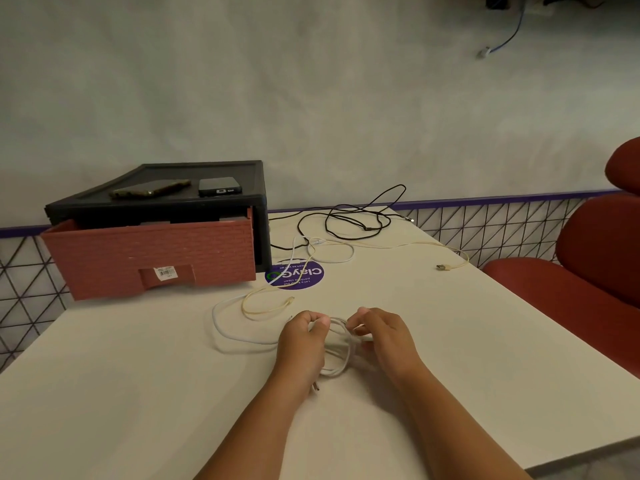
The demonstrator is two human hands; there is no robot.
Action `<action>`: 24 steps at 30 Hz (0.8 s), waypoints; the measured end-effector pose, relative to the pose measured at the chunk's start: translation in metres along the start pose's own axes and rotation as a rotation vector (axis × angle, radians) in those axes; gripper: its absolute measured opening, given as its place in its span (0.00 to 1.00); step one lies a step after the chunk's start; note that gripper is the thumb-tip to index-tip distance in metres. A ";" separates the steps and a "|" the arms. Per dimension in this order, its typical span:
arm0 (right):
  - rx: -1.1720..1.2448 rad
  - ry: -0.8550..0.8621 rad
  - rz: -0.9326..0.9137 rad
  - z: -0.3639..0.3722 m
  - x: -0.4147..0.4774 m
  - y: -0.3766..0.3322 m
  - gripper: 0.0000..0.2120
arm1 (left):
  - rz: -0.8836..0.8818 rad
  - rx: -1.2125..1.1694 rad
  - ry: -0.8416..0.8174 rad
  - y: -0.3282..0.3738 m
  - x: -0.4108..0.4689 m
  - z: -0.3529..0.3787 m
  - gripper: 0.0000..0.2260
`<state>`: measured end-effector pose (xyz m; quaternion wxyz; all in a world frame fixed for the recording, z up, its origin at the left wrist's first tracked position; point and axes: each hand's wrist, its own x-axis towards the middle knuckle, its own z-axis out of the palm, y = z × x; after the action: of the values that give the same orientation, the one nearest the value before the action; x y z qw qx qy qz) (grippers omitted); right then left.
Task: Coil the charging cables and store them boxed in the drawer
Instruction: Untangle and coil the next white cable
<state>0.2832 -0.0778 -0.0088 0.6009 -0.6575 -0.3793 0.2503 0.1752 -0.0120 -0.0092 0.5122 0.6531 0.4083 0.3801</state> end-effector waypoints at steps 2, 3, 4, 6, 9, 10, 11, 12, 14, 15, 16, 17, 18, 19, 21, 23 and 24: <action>0.027 -0.003 0.026 0.000 0.000 -0.001 0.15 | 0.003 0.014 -0.004 -0.001 0.001 0.000 0.08; -0.005 -0.007 0.018 0.000 0.000 -0.001 0.14 | 0.000 0.010 -0.006 -0.002 0.002 0.001 0.08; -0.029 -0.016 0.009 0.000 -0.001 -0.002 0.14 | -0.006 0.000 -0.007 -0.002 0.002 0.001 0.08; -0.071 -0.049 -0.012 0.000 -0.003 -0.003 0.14 | -0.021 -0.029 -0.003 -0.002 0.002 0.001 0.08; -0.204 -0.083 -0.121 0.001 -0.009 -0.003 0.08 | -0.057 -0.082 0.001 -0.001 0.002 0.000 0.08; -0.269 -0.089 -0.168 0.002 -0.011 -0.003 0.07 | -0.066 -0.088 0.001 -0.002 0.003 0.000 0.08; -0.346 -0.089 -0.215 0.002 -0.012 -0.002 0.09 | -0.073 -0.092 0.002 -0.002 0.003 0.000 0.08; -0.419 -0.080 -0.251 0.003 -0.011 0.000 0.11 | -0.076 -0.098 0.005 -0.001 0.003 0.000 0.08; -0.506 -0.052 -0.305 0.002 -0.008 0.000 0.10 | -0.081 -0.107 0.011 0.000 0.002 0.000 0.09; -0.518 -0.038 -0.323 0.002 -0.007 0.000 0.08 | -0.078 -0.103 0.015 0.001 0.002 0.000 0.09; -0.525 -0.032 -0.325 0.001 -0.007 0.000 0.06 | -0.069 -0.092 0.021 0.002 0.001 0.000 0.09; -0.524 -0.030 -0.323 0.001 -0.008 -0.001 0.04 | -0.056 -0.075 0.027 0.002 -0.001 0.000 0.09; -0.520 -0.021 -0.314 0.002 -0.008 -0.002 0.04 | -0.043 -0.055 0.032 0.002 -0.002 0.001 0.10; -0.485 -0.003 -0.301 0.003 -0.009 -0.002 0.04 | -0.029 -0.035 0.035 0.002 -0.002 0.002 0.10; -0.318 0.049 -0.216 0.008 -0.010 -0.004 0.07 | -0.002 -0.003 0.040 0.002 -0.003 0.004 0.10; -0.104 0.080 -0.099 0.013 -0.009 -0.008 0.10 | 0.009 -0.010 0.054 0.003 -0.004 0.007 0.09; -0.014 0.088 -0.045 0.014 -0.009 -0.010 0.10 | 0.011 -0.023 0.059 0.003 -0.005 0.008 0.09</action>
<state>0.2650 -0.0763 -0.0023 0.6179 -0.6632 -0.3690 0.2052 0.1809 -0.0195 -0.0077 0.5051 0.6379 0.4154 0.4066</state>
